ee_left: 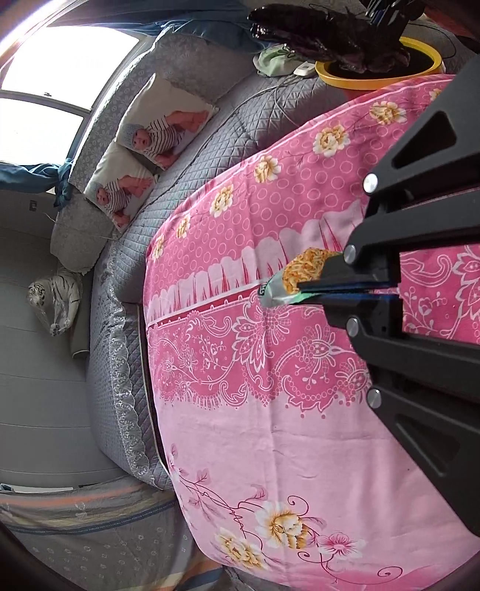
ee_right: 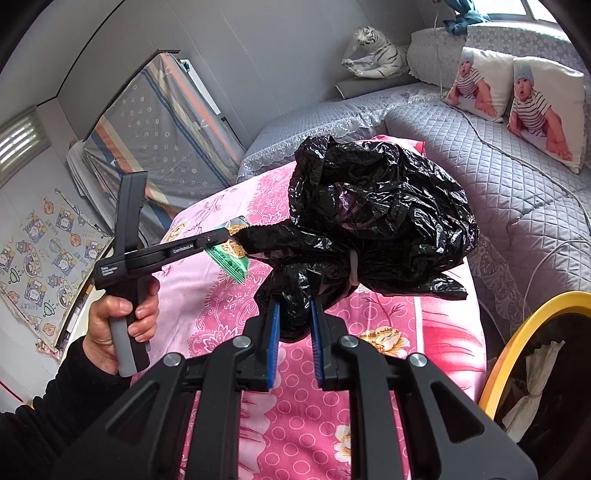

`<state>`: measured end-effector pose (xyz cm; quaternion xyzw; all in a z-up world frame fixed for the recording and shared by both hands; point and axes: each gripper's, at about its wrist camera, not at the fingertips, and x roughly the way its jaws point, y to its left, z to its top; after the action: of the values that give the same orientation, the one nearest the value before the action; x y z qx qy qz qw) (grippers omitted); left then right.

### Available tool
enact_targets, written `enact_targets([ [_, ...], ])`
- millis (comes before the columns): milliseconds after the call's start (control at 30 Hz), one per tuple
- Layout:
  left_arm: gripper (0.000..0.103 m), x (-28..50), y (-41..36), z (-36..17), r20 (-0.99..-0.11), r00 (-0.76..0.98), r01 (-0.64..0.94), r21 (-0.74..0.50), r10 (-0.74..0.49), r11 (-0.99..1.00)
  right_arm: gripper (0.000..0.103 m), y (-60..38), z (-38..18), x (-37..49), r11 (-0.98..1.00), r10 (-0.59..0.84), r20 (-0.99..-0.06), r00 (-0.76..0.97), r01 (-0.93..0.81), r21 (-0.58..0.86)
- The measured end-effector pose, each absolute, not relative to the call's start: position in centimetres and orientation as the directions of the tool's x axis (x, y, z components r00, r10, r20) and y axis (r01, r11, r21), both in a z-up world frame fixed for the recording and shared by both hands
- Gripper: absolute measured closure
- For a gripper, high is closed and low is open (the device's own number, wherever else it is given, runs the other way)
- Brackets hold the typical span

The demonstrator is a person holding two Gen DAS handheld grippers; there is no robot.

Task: Collect trash
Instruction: 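Carry the green wrapper and black bag over the yellow-rimmed bin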

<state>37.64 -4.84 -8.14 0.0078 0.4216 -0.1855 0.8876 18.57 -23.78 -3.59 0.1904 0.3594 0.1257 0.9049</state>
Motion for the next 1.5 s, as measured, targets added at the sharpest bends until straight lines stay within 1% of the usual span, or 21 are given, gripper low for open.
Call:
enact_targets([
  [167,0.102,34.7,-5.6,-5.6,-0.718,0.613,0.356,-0.122,-0.33,0.926,0.089,-24.5,-3.0,17.2,0.901,0.347,-0.595,0.725,-0.082,0.426],
  [400,0.102,30.3,-9.3,-2.7,-0.674,0.65,0.419,-0.068,-0.351,0.905,0.089,-26.9,-1.8,14.4,0.907,0.299,-0.566,0.768,-0.045,0.419],
  [733,0.102,24.4,-16.8,-0.4,-0.622,0.628,0.571,-0.04,-0.467,0.82,0.089,-33.8,-1.8,9.8,0.905,0.162,-0.554,0.817,0.101,0.413],
  [933,0.102,21.8,-22.0,-0.1,-0.599,0.614,0.642,0.0,-0.514,0.767,0.089,-37.6,-2.9,6.9,0.892,0.072,-0.563,0.824,0.199,0.405],
  [1233,0.102,19.4,-29.2,-1.4,-0.598,0.581,0.714,0.049,-0.552,0.698,0.089,-43.8,-6.3,3.2,0.839,-0.039,-0.614,0.789,0.359,0.408],
  [1500,0.102,17.6,-33.9,-2.8,-0.605,0.546,0.761,0.067,-0.58,0.646,0.089,-46.5,-9.6,1.3,0.797,-0.057,-0.658,0.751,0.432,0.423],
])
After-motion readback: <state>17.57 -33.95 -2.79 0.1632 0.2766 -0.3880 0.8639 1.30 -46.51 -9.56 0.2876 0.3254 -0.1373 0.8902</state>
